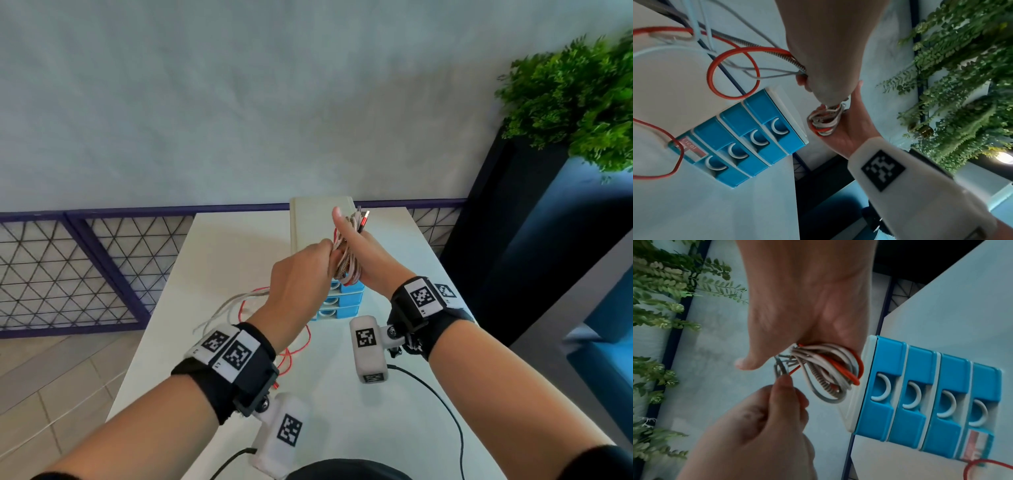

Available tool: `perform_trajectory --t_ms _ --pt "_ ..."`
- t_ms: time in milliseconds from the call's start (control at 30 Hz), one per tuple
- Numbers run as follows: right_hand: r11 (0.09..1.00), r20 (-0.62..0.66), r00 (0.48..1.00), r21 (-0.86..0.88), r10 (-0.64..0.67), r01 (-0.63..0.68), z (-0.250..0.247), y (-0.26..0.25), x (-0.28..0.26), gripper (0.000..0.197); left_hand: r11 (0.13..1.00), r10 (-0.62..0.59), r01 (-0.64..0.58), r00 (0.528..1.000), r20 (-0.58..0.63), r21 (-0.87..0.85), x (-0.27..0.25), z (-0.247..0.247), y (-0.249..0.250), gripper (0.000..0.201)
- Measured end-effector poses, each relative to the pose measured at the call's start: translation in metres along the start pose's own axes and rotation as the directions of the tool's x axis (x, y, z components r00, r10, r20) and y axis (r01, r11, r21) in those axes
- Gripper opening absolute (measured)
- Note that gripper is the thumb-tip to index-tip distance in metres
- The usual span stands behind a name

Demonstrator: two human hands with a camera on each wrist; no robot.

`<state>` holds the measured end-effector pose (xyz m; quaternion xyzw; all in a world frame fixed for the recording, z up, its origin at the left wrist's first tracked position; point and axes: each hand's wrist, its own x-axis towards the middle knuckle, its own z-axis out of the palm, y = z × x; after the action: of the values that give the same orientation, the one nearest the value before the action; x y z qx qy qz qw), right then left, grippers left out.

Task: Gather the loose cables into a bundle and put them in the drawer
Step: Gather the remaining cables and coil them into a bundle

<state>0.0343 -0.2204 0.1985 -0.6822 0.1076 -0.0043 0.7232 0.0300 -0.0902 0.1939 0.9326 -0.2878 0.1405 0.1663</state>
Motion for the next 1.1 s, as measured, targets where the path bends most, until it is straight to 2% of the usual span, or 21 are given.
perform_trajectory --t_ms 67,167,267,333,433,533,633,733,833,900,1000,1100 --pt "0.996 0.038 0.999 0.087 0.023 -0.026 0.004 0.001 0.0 0.042 0.998 0.046 -0.047 0.999 0.009 0.031 0.001 -0.002 0.006 0.016" --pt "0.983 -0.012 0.998 0.173 0.065 -0.062 0.004 0.003 0.002 0.026 0.995 0.086 -0.087 0.996 0.027 0.042 0.002 -0.001 0.014 0.016" --pt "0.98 -0.082 0.996 0.199 0.039 -0.022 0.003 0.003 0.001 0.011 0.99 0.11 -0.114 0.993 0.051 0.084 0.002 0.002 0.016 0.025" --pt "0.985 -0.127 0.992 0.175 0.02 0.003 0.002 0.0 0.002 0.006 0.997 0.07 -0.071 0.996 0.063 0.011 0.003 0.0 0.016 0.035" --pt "0.982 -0.146 0.989 0.19 0.01 0.018 0.0 -0.004 0.002 0.014 0.974 0.005 0.01 0.998 0.067 -0.225 0.004 -0.006 0.016 0.033" --pt "0.959 -0.137 0.99 0.282 0.026 0.014 -0.002 -0.005 0.005 0.017 0.891 -0.034 0.093 0.99 0.138 -0.444 0.005 -0.007 0.013 0.029" --pt "0.939 -0.129 0.991 0.344 0.042 0.005 -0.001 -0.001 0.008 0.015 0.86 -0.029 0.151 0.968 0.249 -0.488 0.007 -0.003 0.009 0.026" --pt "0.916 -0.162 0.986 0.402 0.045 0.024 -0.002 0.001 0.01 0.015 0.824 0.044 0.138 0.951 0.305 -0.549 0.007 -0.002 0.0 0.025" --pt "0.853 -0.136 0.99 0.521 0.036 0.041 -0.003 -0.004 0.01 0.019 0.818 0.122 0.151 0.898 0.424 -0.556 -0.001 0.003 -0.009 0.036" --pt "0.801 -0.098 0.995 0.598 0.029 0.036 0.001 -0.01 0.009 0.023 0.777 0.162 0.177 0.871 0.463 -0.605 -0.009 0.01 -0.014 0.038" --pt "0.742 -0.067 0.997 0.67 0.05 0.008 0.008 -0.015 0.008 0.03 0.718 0.159 0.217 0.875 0.458 -0.662 -0.014 0.026 -0.025 0.028" --pt "0.747 -0.104 0.993 0.664 0.048 0.034 0.004 -0.022 0.007 0.036 0.739 0.23 0.213 0.812 0.536 -0.639 -0.021 0.046 -0.036 0.022"
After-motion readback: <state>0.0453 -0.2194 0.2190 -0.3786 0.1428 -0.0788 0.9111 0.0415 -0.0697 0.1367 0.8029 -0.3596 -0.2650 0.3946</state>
